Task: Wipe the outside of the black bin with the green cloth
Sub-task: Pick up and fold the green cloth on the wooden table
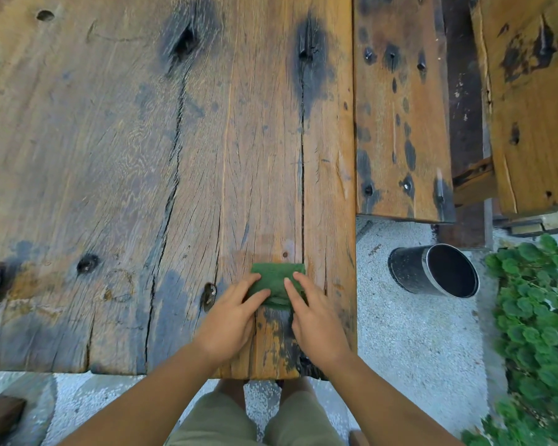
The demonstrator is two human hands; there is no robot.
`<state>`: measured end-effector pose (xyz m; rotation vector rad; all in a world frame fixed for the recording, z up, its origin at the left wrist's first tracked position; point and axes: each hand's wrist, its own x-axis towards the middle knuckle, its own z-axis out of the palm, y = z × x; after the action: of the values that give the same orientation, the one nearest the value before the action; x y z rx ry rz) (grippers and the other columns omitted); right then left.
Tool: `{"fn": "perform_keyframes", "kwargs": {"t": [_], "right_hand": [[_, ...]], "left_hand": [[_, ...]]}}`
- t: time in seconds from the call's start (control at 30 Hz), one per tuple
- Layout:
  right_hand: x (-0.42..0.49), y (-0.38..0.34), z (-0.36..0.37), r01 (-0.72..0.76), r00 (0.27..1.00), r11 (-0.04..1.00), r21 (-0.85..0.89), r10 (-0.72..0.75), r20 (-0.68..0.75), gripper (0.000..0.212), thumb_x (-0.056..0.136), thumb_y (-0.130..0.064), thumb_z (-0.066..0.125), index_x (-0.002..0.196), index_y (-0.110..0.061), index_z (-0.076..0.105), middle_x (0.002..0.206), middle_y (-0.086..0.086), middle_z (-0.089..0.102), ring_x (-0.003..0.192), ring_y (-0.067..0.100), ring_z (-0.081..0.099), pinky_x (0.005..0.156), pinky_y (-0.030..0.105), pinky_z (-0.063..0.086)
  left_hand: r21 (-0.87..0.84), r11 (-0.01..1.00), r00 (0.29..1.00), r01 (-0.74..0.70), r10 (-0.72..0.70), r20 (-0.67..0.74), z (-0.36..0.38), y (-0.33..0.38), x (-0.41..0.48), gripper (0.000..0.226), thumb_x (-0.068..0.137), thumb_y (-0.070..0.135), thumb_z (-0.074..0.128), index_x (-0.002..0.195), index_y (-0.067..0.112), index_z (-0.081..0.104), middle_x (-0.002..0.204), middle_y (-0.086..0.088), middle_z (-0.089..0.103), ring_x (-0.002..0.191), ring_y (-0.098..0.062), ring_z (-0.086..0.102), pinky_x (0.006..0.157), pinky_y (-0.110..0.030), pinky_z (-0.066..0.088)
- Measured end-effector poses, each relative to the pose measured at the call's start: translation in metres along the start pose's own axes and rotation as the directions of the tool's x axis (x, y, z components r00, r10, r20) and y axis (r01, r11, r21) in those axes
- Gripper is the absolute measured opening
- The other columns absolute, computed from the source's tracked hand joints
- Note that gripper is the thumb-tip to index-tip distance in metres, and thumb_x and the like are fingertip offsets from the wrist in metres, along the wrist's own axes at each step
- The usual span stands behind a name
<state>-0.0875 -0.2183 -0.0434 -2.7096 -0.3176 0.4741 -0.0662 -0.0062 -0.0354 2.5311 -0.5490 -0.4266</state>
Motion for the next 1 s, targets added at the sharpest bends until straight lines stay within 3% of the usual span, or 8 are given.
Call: {"fn": "perform_keyframes", "kwargs": {"t": [0.13,0.27,0.37,0.47,0.6,0.7,0.9,1.0], "right_hand": [[-0.012,0.004,0.009,0.004,0.999,0.996,-0.088,0.0,0.053,0.096,0.08,-0.008,0.07,0.164,-0.016,0.024,0.171,0.008,0.02,0.154,0.033,0.028,0.123,0.052,0.029],[-0.013,0.001,0.006,-0.024,0.997,0.993,-0.117,0.032,0.067,0.093,0.082,-0.013,0.068,0.164,-0.02,0.024,0.172,0.002,0.017,0.156,0.032,0.022,0.125,0.056,0.022],[-0.008,-0.006,-0.003,-0.04,0.999,0.988,-0.146,0.038,-0.016,0.07,0.086,-0.022,0.065,0.154,-0.019,0.047,0.162,0.003,0.041,0.15,0.034,0.037,0.121,0.061,0.027],[0.006,-0.013,-0.016,-0.064,0.991,0.981,-0.181,0.042,-0.127,0.043,0.092,-0.032,0.055,0.129,-0.018,0.071,0.136,0.003,0.063,0.136,0.033,0.052,0.117,0.064,0.032],[0.034,-0.019,-0.034,-0.084,0.988,0.992,-0.095,0.07,-0.14,0.023,0.095,-0.026,0.059,0.105,-0.014,0.076,0.11,0.004,0.067,0.108,0.026,0.062,0.1,0.045,0.047],[0.054,-0.022,-0.043,-0.082,0.995,0.996,-0.036,0.08,-0.055,0.024,0.097,-0.02,0.06,0.117,-0.011,0.069,0.116,0.006,0.062,0.11,0.026,0.057,0.094,0.04,0.049],[0.073,-0.024,-0.044,-0.092,0.987,0.996,0.003,0.09,0.133,0.04,0.097,-0.025,0.061,0.135,-0.017,0.052,0.135,0.004,0.053,0.124,0.025,0.049,0.101,0.04,0.047],[0.073,-0.022,-0.039,-0.126,0.979,0.992,-0.003,0.125,0.162,0.043,0.097,-0.027,0.061,0.138,-0.015,0.053,0.133,0.007,0.055,0.126,0.026,0.048,0.105,0.04,0.046]], "left_hand": [[0.085,0.996,0.999,-0.021,0.017,0.041,0.004,0.002,-0.012,0.076,0.069,-0.007,0.074,0.14,0.015,0.056,0.153,-0.018,0.041,0.132,-0.038,0.05,0.101,-0.05,0.048],[0.181,0.983,0.995,0.015,-0.033,0.094,0.004,0.005,-0.014,0.085,0.069,-0.003,0.077,0.145,0.022,0.05,0.156,-0.013,0.038,0.133,-0.035,0.049,0.1,-0.049,0.048],[0.107,0.994,0.997,0.032,-0.039,0.067,0.002,0.006,-0.007,0.06,0.081,0.01,0.069,0.138,0.02,0.057,0.152,-0.011,0.043,0.134,-0.033,0.044,0.104,-0.051,0.045],[-0.03,0.995,0.994,0.099,-0.1,-0.032,-0.002,0.01,0.012,0.027,0.088,0.014,0.063,0.113,0.015,0.072,0.129,-0.008,0.057,0.121,-0.028,0.051,0.098,-0.046,0.048],[-0.369,0.872,0.93,0.322,-0.364,-0.049,-0.015,0.016,0.044,0.005,0.092,0.015,0.066,0.089,0.015,0.069,0.095,0.001,0.056,0.087,-0.015,0.056,0.075,-0.027,0.046],[-0.396,0.809,0.878,0.435,-0.479,-0.014,-0.016,0.015,0.057,0.013,0.089,0.013,0.069,0.08,0.016,0.06,0.091,0.002,0.051,0.077,-0.008,0.049,0.063,-0.016,0.034],[-0.428,0.699,0.782,0.574,-0.623,0.032,-0.011,0.018,0.061,0.023,0.083,0.005,0.072,0.091,0.007,0.051,0.093,-0.007,0.054,0.084,-0.025,0.054,0.076,-0.041,0.05],[-0.483,0.658,0.762,0.577,-0.647,0.029,-0.006,0.024,0.056,0.03,0.083,0.003,0.071,0.098,0.008,0.045,0.091,-0.008,0.056,0.081,-0.024,0.056,0.07,-0.04,0.05]]}}
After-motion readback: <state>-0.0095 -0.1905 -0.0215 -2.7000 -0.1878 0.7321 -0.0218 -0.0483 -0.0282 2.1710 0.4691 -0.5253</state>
